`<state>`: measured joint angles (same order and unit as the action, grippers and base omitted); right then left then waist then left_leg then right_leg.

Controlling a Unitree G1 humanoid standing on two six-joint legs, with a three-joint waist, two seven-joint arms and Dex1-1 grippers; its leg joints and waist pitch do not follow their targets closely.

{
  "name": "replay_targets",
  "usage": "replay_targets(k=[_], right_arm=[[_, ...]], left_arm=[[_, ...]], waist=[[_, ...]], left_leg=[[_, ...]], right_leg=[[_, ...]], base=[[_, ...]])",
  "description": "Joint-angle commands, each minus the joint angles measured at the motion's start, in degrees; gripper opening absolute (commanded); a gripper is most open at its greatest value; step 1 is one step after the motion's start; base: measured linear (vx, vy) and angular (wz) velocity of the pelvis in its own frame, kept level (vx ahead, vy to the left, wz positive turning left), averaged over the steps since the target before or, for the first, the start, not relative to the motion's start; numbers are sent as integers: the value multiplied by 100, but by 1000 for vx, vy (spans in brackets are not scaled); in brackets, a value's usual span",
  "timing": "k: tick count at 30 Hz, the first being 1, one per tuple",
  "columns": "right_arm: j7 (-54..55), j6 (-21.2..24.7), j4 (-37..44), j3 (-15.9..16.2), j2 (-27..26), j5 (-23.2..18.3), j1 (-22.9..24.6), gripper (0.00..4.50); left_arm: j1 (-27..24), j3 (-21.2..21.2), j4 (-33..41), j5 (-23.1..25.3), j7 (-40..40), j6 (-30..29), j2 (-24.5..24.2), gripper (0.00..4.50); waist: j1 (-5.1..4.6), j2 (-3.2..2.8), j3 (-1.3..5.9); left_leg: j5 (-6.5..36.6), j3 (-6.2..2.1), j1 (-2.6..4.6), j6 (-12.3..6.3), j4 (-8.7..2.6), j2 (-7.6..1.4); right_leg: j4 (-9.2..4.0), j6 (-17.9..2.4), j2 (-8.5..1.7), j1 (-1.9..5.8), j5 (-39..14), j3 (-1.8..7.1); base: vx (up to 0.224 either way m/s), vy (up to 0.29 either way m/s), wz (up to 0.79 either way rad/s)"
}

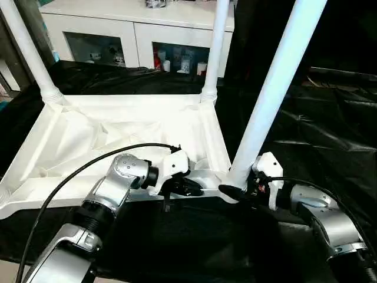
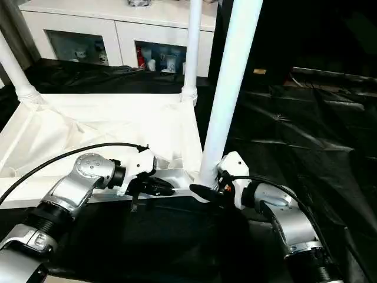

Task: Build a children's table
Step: Rotate leg to tighten

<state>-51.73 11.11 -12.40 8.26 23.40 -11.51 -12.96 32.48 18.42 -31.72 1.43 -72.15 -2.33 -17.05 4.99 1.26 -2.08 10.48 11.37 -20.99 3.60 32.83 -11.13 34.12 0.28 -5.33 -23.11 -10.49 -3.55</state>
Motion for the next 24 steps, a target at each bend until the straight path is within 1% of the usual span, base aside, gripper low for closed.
replay_targets(k=[1, 5, 8, 9, 10, 11, 12, 13, 14, 15, 16, 17, 18, 19, 20, 21, 22, 24], right_arm=[[8, 28, 25, -23, 11, 7, 57, 281], [55, 11, -8, -16, -44, -5, 98, 272], [638, 46, -254, -103, -228, 188, 74, 272], [882, 67, -342, -181, -324, 215, 42, 272], [1344, 97, -503, -323, -505, 269, -20, 272], [1411, 101, -526, -343, -531, 276, -29, 271], [1812, 142, -653, -478, -705, 293, -81, 271], [2390, 199, -791, -669, -951, 307, -151, 270], [2735, 262, -853, -788, -1111, 296, -189, 270], [3147, 355, -905, -922, -1330, 269, -230, 270], [3333, 403, -917, -976, -1436, 254, -246, 270], [3480, 425, -923, -1023, -1558, 215, -265, 270], [3574, 430, -929, -1050, -1635, 192, -278, 270], [3701, 428, -940, -1063, -1718, 199, -299, 270], [3753, 420, -942, -1028, -1794, 218, -318, 270], [3753, 420, -942, -1028, -1794, 218, -318, 270], [3752, 402, -930, -904, -1878, 301, -350, 270], [3769, 311, -935, -812, -1886, 412, -380, 270]], left_arm=[[-127, 60, 32, -166, -118, -18, 62, 0], [-134, 58, 4, -151, -75, -31, 76, 0], [-99, 85, -4, 41, 309, -262, 143, 0], [-66, 64, -33, 82, 475, -296, 201, 0], [-2, 15, -98, 124, 750, -352, 327, 0], [8, 7, -107, 129, 789, -360, 346, 0], [77, -29, -181, 183, 1061, -423, 469, 0], [176, -49, -299, 272, 1431, -466, 656, 0], [241, -64, -369, 323, 1686, -549, 796, 0], [334, -94, -475, 387, 2075, -631, 1017, 0], [377, -113, -523, 409, 2270, -670, 1131, 0], [429, -150, -592, 402, 2482, -754, 1281, 0], [460, -170, -630, 394, 2614, -809, 1372, 0], [480, -148, -662, 401, 2678, -811, 1454, 0], [496, -129, -709, 414, 2754, -768, 1537, 0], [496, -129, -709, 414, 2754, -768, 1537, 0], [487, -56, -735, 444, 2719, -639, 1598, 0], [468, -47, -724, 452, 2666, -623, 1585, 0]], waist=[[2, 85, 302], [1, 89, 300], [-5, 84, 291], [-19, 77, 285], [-32, 76, 273], [-50, 73, 262], [-63, 96, 267], [-67, 88, 269], [-75, 89, 263], [-88, 82, 261], [-94, 86, 264], [-77, 82, 261], [-69, 83, 261], [-43, 59, 263], [-41, 71, 269], [-34, 64, 273], [-22, 53, 279], [-26, 49, 280]], left_leg=[[934, -80, 55, -404, -334, -224], [955, -80, 55, -394, -334, -223], [994, -80, 58, -351, -342, -222], [1087, -86, 59, -294, -354, -220], [1229, -88, 70, -219, -368, -223], [1370, -96, 83, -133, -384, -221], [1472, -108, 87, -70, -390, -217], [1509, -107, 98, -50, -392, -219], [1528, -112, 95, -23, -395, -219], [1590, -111, 108, 27, -397, -208], [1625, -123, 112, 65, -402, -204], [1640, -113, 130, 57, -392, -205], [1652, -109, 136, 46, -390, -207], [1642, -115, 129, 16, -391, -201], [1604, -114, 114, 3, -394, -199], [1554, -113, 92, -20, -398, -193], [1484, -118, 76, -43, -400, -189], [1474, -119, 70, -47, -401, -190]], right_leg=[[-353, -1221, -310, 275, -974, 239], [-355, -1224, -308, 276, -997, 238], [-364, -1216, -312, 268, -1085, 240], [-389, -1172, -312, 263, -1261, 235], [-416, -1118, -313, 248, -1481, 236], [-446, -1055, -312, 231, -1725, 235], [-458, -993, -316, 236, -1891, 230], [-464, -978, -316, 221, -1937, 235], [-474, -958, -315, 213, -1975, 238], [-492, -925, -317, 193, -2086, 240], [-507, -869, -316, 196, -2207, 232], [-523, -835, -318, 179, -2226, 243], [-531, -829, -316, 172, -2216, 245], [-534, -809, -320, 181, -2172, 248], [-531, -792, -314, 192, -2106, 248], [-522, -773, -303, 204, -1972, 249], [-505, -772, -304, 220, -1835, 246], [-499, -773, -303, 224, -1793, 244]], base=[[0, 0, 0], [0, 0, 0], [0, 0, 0], [0, 0, 0], [0, 0, 0], [0, 0, 0], [0, 0, 0], [0, 0, 0], [0, 0, 0], [0, 0, 0], [0, 0, 0], [0, 0, 0], [0, 0, 0], [0, 0, 0], [0, 0, 0], [0, 0, 0], [0, 0, 0], [0, 0, 0]])
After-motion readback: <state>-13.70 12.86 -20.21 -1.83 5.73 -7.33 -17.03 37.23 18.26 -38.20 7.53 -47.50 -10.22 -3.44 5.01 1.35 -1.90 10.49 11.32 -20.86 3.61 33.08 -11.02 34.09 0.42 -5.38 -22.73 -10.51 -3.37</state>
